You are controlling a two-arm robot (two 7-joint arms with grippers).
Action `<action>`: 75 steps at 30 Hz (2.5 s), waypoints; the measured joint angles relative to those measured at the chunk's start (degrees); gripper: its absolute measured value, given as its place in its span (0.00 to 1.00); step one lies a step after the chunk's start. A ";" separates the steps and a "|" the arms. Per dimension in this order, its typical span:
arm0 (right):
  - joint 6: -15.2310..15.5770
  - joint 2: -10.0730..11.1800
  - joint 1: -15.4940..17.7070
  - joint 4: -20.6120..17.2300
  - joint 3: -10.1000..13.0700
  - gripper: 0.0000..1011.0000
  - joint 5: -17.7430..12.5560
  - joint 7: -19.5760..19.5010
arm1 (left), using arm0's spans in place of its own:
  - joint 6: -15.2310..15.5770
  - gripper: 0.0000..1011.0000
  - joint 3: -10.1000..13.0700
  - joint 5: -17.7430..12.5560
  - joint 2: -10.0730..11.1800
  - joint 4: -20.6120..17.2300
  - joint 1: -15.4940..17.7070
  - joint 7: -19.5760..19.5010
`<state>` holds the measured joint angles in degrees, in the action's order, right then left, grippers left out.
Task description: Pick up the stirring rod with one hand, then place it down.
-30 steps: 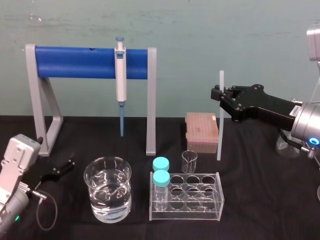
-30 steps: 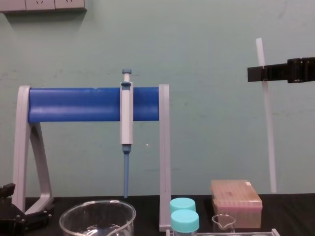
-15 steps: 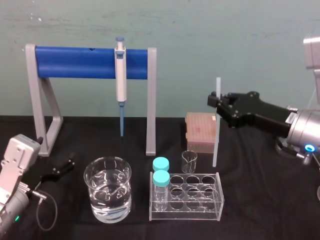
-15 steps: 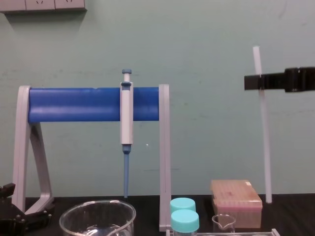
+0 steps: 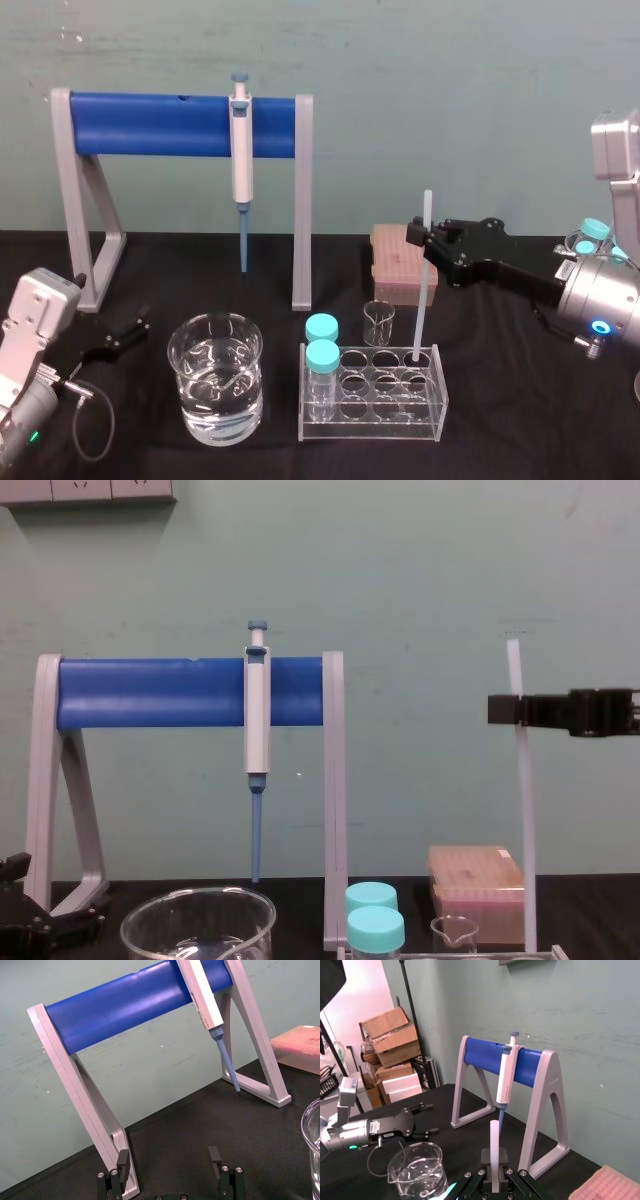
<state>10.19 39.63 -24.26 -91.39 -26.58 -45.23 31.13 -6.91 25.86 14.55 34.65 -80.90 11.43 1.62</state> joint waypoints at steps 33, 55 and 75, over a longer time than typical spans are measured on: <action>-2.71 -2.21 -1.30 5.91 -0.35 0.07 3.04 3.26 | 0.00 0.99 0.00 0.00 0.00 0.00 0.00 0.00; -5.13 -4.53 -1.02 10.58 -1.17 0.07 4.86 5.21 | 0.00 0.99 0.00 0.00 0.00 0.00 0.00 0.00; -5.58 -5.81 -0.08 13.15 -1.02 0.07 5.81 5.62 | 0.00 0.99 0.00 0.00 0.00 0.00 0.00 0.00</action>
<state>4.61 33.81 -24.35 -78.24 -27.60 -39.43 36.75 -6.90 25.86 14.55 34.64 -80.90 11.43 1.62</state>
